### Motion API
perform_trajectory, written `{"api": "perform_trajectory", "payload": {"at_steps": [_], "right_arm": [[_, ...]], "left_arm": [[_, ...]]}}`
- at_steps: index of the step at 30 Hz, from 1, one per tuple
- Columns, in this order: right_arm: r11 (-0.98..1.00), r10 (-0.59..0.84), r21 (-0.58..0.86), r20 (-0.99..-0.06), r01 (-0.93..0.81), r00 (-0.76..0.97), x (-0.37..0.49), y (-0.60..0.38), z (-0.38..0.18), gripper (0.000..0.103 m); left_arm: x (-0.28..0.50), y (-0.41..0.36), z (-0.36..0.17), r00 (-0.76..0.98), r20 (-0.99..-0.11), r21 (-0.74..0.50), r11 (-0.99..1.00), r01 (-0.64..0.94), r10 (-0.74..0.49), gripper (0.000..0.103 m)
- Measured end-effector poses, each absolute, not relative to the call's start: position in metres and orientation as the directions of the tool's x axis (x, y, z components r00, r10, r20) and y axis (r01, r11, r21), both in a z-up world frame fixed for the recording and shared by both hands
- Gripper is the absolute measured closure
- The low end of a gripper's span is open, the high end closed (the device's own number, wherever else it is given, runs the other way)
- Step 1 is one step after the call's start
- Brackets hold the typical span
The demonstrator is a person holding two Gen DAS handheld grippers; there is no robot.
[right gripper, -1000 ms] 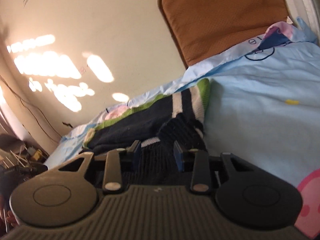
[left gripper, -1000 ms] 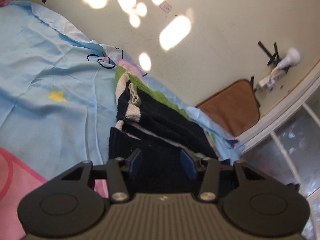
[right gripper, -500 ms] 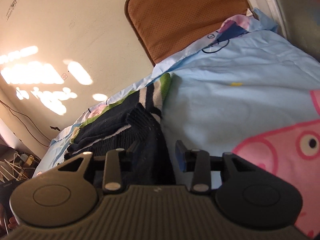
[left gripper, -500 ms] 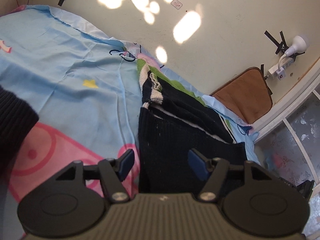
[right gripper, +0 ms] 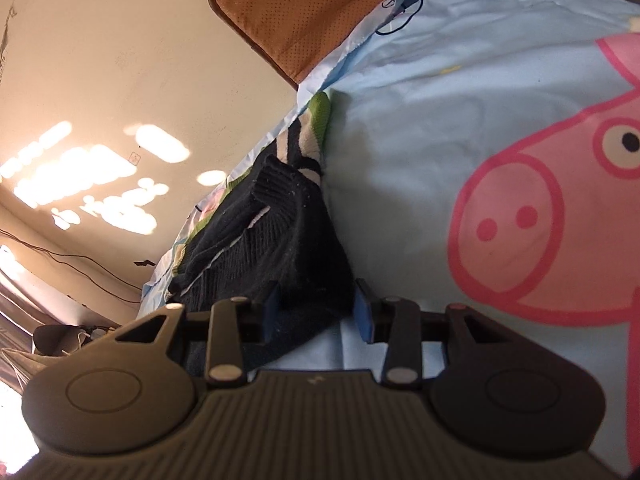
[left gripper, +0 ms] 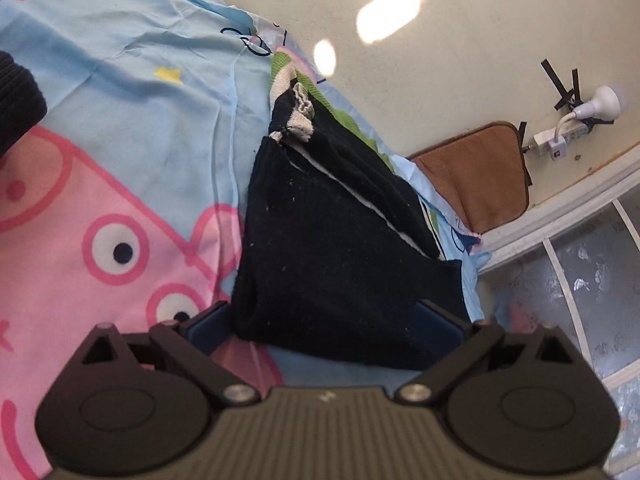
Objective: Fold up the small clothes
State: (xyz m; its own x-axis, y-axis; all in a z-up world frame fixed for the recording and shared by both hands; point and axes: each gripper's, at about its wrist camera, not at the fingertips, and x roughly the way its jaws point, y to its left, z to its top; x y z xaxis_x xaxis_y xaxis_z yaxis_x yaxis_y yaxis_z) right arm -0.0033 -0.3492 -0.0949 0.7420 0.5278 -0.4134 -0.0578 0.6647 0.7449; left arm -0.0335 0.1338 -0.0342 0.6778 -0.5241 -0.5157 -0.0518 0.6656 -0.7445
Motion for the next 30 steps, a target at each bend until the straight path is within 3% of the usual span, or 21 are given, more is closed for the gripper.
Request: {"api": "perform_trajectory", "payload": {"at_steps": [1,2,3,5,10,19,30], "right_arm": [[0.659,0.528,0.750,-0.412,-0.053,0.742,-0.002,-0.349,-0.095,0.063],[0.657,0.528,0.753,-0.414,-0.047,0.742,0.000,-0.349,-0.095,0.065],[0.660,0.525,0.750,-0.420,-0.043,0.740,0.000,-0.349,-0.096,0.074],[0.673,0.513,0.739,-0.430,-0.037,0.743,-0.001,-0.347,-0.096,0.079],[0.699,0.489,0.713,-0.418,-0.057,0.766,-0.018,-0.345,-0.086,0.087],[0.697,0.485,0.713,-0.390,-0.076,0.782,-0.061,-0.339,-0.076,0.089],[0.701,0.493,0.705,-0.373,-0.106,0.786,-0.121,-0.331,-0.071,0.089]], "left_arm": [[-0.033,0.134,-0.036,0.692,-0.504,-0.755,0.653,-0.062,-0.517,0.006],[-0.031,0.135,-0.037,0.705,-0.501,-0.759,0.646,-0.079,-0.502,0.018],[-0.030,0.136,-0.039,0.710,-0.511,-0.755,0.648,-0.102,-0.484,0.048],[-0.024,0.138,-0.045,0.693,-0.549,-0.744,0.650,-0.152,-0.467,0.077],[-0.031,0.142,-0.041,0.705,-0.547,-0.742,0.651,-0.158,-0.452,0.082],[-0.071,0.154,-0.005,0.755,-0.507,-0.716,0.692,-0.099,-0.416,0.088],[-0.130,0.158,-0.006,0.749,-0.522,-0.690,0.718,-0.090,-0.407,0.088]]}}
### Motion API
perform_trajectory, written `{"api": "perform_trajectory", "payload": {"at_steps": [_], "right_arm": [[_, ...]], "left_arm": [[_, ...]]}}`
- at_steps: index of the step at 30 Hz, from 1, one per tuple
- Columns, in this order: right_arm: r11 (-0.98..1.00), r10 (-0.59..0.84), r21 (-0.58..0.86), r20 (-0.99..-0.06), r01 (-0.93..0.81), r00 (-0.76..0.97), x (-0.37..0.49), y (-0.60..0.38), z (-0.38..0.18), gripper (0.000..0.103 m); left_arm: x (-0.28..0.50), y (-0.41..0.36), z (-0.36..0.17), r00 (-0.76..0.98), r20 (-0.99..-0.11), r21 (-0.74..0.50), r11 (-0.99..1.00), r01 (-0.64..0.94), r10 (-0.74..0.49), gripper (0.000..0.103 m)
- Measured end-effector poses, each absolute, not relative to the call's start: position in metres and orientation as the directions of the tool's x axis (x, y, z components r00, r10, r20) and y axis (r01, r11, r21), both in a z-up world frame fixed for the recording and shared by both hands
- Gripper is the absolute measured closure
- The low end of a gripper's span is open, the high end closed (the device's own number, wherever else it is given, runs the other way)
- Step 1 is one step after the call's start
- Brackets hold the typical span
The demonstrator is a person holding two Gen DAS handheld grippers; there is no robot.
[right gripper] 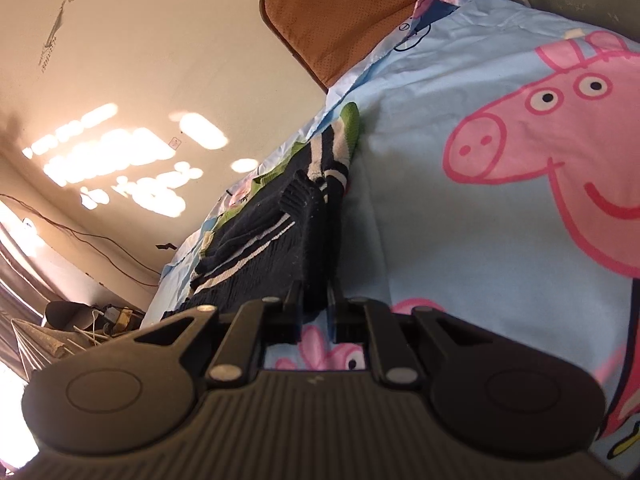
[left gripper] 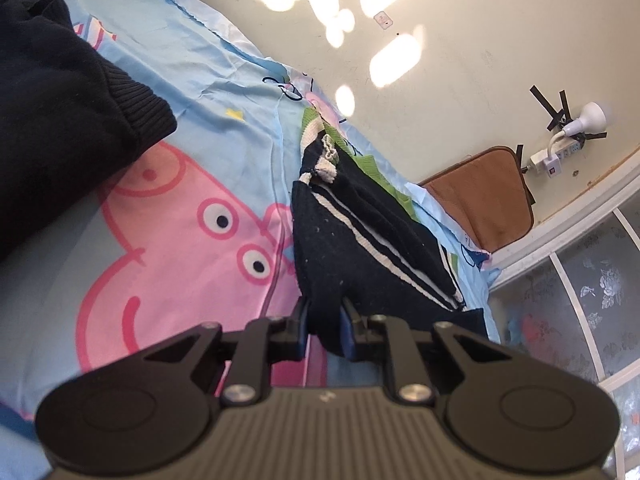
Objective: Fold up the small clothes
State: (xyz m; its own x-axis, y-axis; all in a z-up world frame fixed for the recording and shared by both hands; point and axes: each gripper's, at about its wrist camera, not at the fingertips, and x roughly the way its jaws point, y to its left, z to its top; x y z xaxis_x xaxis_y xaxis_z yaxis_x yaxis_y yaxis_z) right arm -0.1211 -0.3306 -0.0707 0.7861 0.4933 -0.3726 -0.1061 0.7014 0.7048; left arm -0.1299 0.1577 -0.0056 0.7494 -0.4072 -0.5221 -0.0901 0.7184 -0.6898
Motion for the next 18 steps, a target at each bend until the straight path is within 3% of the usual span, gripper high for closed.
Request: {"api": "perform_trajectory", "payload": {"at_steps": [5,10,12,14,18], "right_arm": [[0.770,0.461,0.625,-0.405,-0.129,0.790,-0.134,-0.322,-0.081,0.086],[0.898,0.338,0.408,-0.400,-0.165,0.852,-0.140,-0.311,-0.080,0.051],[0.932,0.330,0.279,-0.386,-0.231,0.862,-0.146,-0.302,-0.077,0.048],[0.950,0.312,0.132,-0.385,-0.283,0.869,-0.152,-0.291,-0.078,0.048],[0.917,0.270,-0.163,-0.417,-0.364,0.868,-0.155,-0.265,-0.089,0.048]], "left_arm": [[-0.138,0.159,-0.022,0.728,-0.541,-0.692,0.714,-0.102,-0.421,0.088],[-0.126,0.156,-0.036,0.694,-0.584,-0.688,0.710,-0.149,-0.421,0.083],[-0.126,0.156,-0.036,0.693,-0.583,-0.688,0.711,-0.145,-0.423,0.061],[-0.125,0.158,-0.037,0.694,-0.577,-0.698,0.701,-0.145,-0.430,0.051],[-0.128,0.157,-0.033,0.706,-0.575,-0.678,0.723,-0.129,-0.413,0.050]]}}
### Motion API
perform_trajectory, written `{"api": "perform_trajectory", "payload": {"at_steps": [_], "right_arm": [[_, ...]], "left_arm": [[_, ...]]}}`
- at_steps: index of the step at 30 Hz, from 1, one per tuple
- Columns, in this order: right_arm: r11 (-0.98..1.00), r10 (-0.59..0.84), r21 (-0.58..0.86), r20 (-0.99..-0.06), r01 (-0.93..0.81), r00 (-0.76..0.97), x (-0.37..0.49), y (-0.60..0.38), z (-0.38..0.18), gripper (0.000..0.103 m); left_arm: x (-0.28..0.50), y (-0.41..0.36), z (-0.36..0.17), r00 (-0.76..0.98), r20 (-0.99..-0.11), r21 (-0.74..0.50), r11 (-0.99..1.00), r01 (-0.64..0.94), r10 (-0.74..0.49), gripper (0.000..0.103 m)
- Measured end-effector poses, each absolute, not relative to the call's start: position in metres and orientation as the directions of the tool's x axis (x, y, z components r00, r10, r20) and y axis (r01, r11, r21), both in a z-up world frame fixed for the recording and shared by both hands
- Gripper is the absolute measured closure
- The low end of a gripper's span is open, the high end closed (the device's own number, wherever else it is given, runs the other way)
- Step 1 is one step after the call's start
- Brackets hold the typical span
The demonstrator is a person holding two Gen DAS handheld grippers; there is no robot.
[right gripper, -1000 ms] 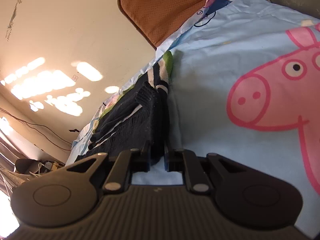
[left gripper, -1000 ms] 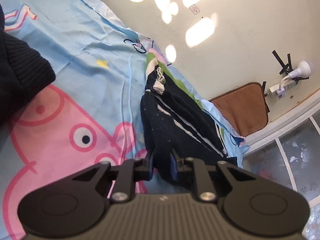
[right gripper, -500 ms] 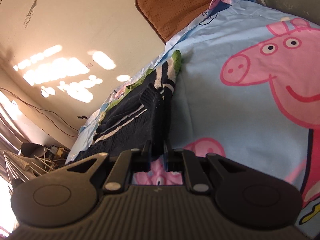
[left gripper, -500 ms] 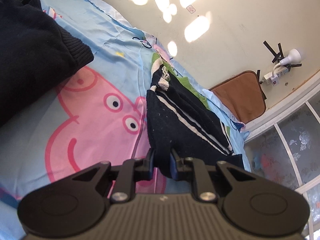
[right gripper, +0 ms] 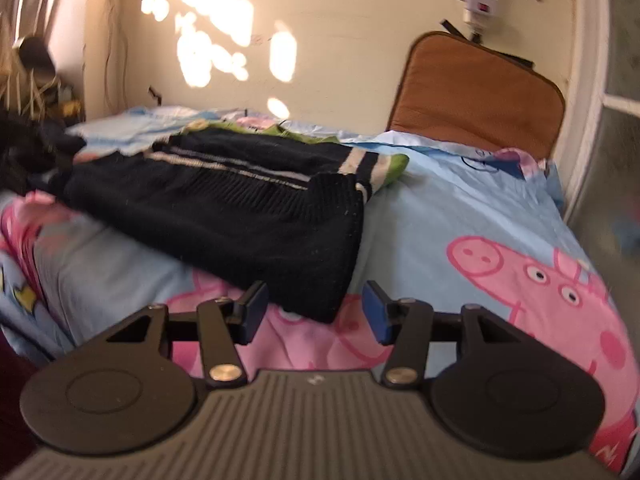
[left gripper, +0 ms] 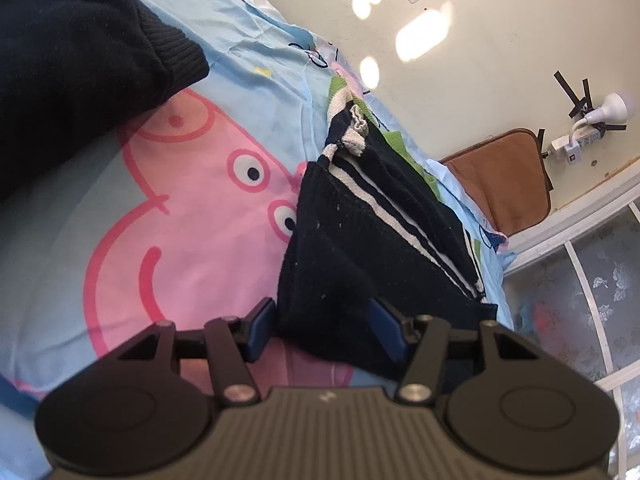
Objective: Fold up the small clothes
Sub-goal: 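Open both grippers and withdraw from the folded sweater, then grasp the long edge of the navy sweater with both grippers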
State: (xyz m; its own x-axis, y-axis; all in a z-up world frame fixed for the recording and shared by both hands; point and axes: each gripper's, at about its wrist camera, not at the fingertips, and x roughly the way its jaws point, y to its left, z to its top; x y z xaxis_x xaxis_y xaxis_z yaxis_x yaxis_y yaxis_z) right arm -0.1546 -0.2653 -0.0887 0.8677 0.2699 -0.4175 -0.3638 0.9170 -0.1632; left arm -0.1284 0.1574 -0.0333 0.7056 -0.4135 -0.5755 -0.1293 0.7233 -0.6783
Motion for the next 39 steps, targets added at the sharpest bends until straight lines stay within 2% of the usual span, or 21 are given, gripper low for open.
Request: {"api": "perform_trajectory", "payload": {"at_steps": [3,5,7,9,12,16,20,22,24,28,30,32,33,34,39], "right_arm": [[0.881,0.247,-0.275,-0.429,-0.386,0.869,-0.152,-0.257,-0.094,0.048],[0.869,0.241,-0.301,-0.435,-0.392,0.868,-0.147,-0.257,-0.095,0.048],[0.857,0.233,-0.329,-0.438,-0.396,0.868,-0.144,-0.258,-0.094,0.048],[0.839,0.216,-0.375,-0.437,-0.395,0.873,-0.146,-0.256,-0.094,0.048],[0.814,0.203,-0.420,-0.442,-0.402,0.874,-0.146,-0.252,-0.095,0.048],[0.781,0.196,-0.469,-0.444,-0.413,0.875,-0.149,-0.243,-0.099,0.048],[0.738,0.196,-0.519,-0.445,-0.430,0.874,-0.149,-0.236,-0.101,0.048],[0.713,0.194,-0.549,-0.444,-0.436,0.875,-0.148,-0.233,-0.103,0.048],[0.696,0.194,-0.563,-0.449,-0.445,0.872,-0.143,-0.231,-0.103,0.048],[0.674,0.218,-0.573,-0.449,-0.466,0.867,-0.135,-0.231,-0.103,0.049],[0.674,0.229,-0.565,-0.453,-0.476,0.862,-0.131,-0.232,-0.101,0.050],[0.670,0.251,-0.550,-0.465,-0.499,0.849,-0.128,-0.232,-0.100,0.070],[0.665,0.270,-0.538,-0.472,-0.517,0.839,-0.128,-0.232,-0.099,0.083],[0.666,0.278,-0.535,-0.468,-0.520,0.839,-0.127,-0.232,-0.096,0.087],[0.694,0.303,-0.543,-0.375,-0.473,0.876,-0.122,-0.237,-0.071,0.089]], "left_arm": [[-0.139,0.150,-0.017,0.746,-0.578,-0.566,0.821,-0.076,-0.330,0.046],[-0.151,0.140,-0.004,0.783,-0.576,-0.413,0.910,-0.031,-0.235,0.041],[-0.165,0.121,0.007,0.820,-0.557,-0.194,0.981,0.026,-0.132,0.030],[-0.176,0.104,0.011,0.852,-0.518,-0.017,0.997,0.080,-0.077,0.010],[-0.183,0.084,0.010,0.872,-0.487,0.155,0.977,0.145,-0.052,0.008],[-0.177,0.062,-0.002,0.858,-0.510,0.278,0.932,0.232,-0.062,0.013],[-0.176,0.047,-0.017,0.865,-0.494,0.417,0.850,0.324,-0.087,0.014],[-0.172,0.043,-0.024,0.858,-0.506,0.461,0.812,0.358,-0.090,0.018],[-0.167,0.041,-0.029,0.839,-0.534,0.482,0.778,0.404,-0.105,0.028],[-0.160,0.044,-0.035,0.813,-0.559,0.484,0.732,0.479,-0.162,0.038],[-0.155,0.046,-0.034,0.789,-0.583,0.456,0.725,0.516,-0.195,0.065],[-0.150,0.048,-0.030,0.766,-0.601,0.415,0.730,0.543,-0.228,0.080],[-0.147,0.050,-0.027,0.762,-0.602,0.404,0.733,0.548,-0.239,0.086],[-0.144,0.053,-0.022,0.757,-0.603,0.386,0.738,0.554,-0.252,0.087],[-0.129,0.064,0.012,0.785,-0.543,0.331,0.783,0.527,-0.299,0.091]]}}
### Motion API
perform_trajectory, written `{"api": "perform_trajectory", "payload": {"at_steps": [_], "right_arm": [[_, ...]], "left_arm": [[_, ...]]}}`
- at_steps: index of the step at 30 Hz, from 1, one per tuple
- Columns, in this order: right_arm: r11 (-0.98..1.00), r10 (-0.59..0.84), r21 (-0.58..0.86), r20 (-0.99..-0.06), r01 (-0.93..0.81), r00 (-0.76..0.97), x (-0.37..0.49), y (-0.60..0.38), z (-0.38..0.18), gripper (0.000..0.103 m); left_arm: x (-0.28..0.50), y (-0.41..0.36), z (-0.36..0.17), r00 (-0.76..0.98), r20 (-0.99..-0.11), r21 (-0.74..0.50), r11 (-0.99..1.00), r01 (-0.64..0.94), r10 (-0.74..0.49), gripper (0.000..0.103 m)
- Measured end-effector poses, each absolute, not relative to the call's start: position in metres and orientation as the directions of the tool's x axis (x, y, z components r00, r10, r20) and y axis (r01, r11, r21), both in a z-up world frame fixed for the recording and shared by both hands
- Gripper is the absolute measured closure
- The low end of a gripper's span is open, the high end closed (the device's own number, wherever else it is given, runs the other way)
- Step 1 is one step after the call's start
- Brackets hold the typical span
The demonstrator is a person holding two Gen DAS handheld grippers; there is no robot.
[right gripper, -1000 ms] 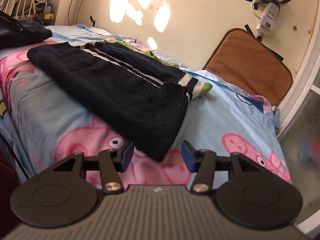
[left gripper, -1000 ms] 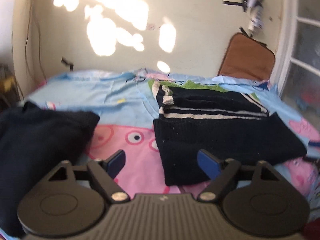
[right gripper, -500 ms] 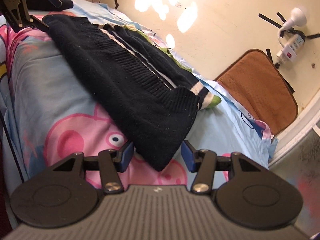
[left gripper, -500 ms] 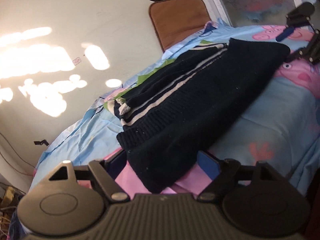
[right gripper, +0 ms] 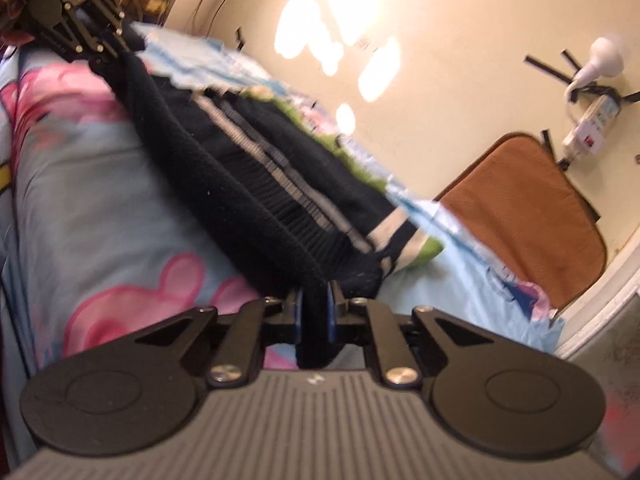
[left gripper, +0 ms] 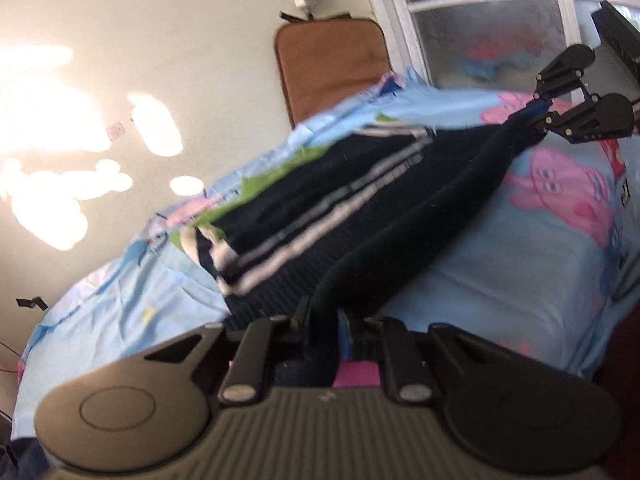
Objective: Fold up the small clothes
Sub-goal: 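Grasp the long edge of the navy sweater with both grippers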
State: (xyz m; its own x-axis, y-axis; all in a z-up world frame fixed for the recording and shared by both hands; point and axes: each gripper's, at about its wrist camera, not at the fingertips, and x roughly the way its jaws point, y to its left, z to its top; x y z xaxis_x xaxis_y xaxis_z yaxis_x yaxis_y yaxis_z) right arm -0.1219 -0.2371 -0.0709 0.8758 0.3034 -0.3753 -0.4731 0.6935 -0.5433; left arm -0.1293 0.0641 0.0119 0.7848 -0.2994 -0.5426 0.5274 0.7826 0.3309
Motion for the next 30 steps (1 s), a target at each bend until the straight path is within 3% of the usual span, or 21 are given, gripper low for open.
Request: {"api": "perform_trajectory", "payload": {"at_steps": [3,7,15,21,23,25,28,30], "right_arm": [[0.724,0.303,-0.536,-0.319,-0.434,0.898,-0.106,-0.240,-0.049,0.089],[0.755,0.295,-0.504,-0.312,-0.420,0.903,-0.065,-0.237,-0.020,0.091],[0.840,0.248,-0.355,-0.421,-0.410,0.873,0.065,-0.229,0.016,0.091],[0.880,0.197,-0.281,-0.518,-0.383,0.832,0.145,-0.216,-0.012,0.091],[0.890,0.160,-0.283,-0.542,-0.359,0.825,0.166,-0.216,-0.027,0.101],[0.904,0.118,-0.281,-0.562,-0.323,0.819,0.183,-0.221,-0.039,0.101],[0.936,0.130,-0.192,-0.592,-0.296,0.795,0.196,-0.237,-0.049,0.100],[0.963,0.188,-0.052,-0.579,-0.266,0.793,0.198,-0.256,-0.046,0.096]], "left_arm": [[-0.109,0.067,0.031,0.809,-0.504,0.317,0.806,0.500,-0.303,0.091],[-0.056,0.074,0.056,0.820,-0.485,0.241,0.855,0.459,-0.303,0.092],[0.101,0.101,0.077,0.790,-0.537,0.007,0.935,0.355,-0.296,0.092],[0.173,0.102,0.044,0.733,-0.626,-0.039,0.950,0.310,-0.265,0.092],[0.187,0.099,0.034,0.723,-0.641,-0.037,0.951,0.306,-0.257,0.092],[0.196,0.098,0.027,0.717,-0.651,-0.036,0.954,0.298,-0.249,0.092],[0.205,0.099,0.016,0.707,-0.666,-0.040,0.958,0.284,-0.237,0.092],[0.204,0.099,0.013,0.711,-0.663,-0.039,0.959,0.282,-0.236,0.091]]}}
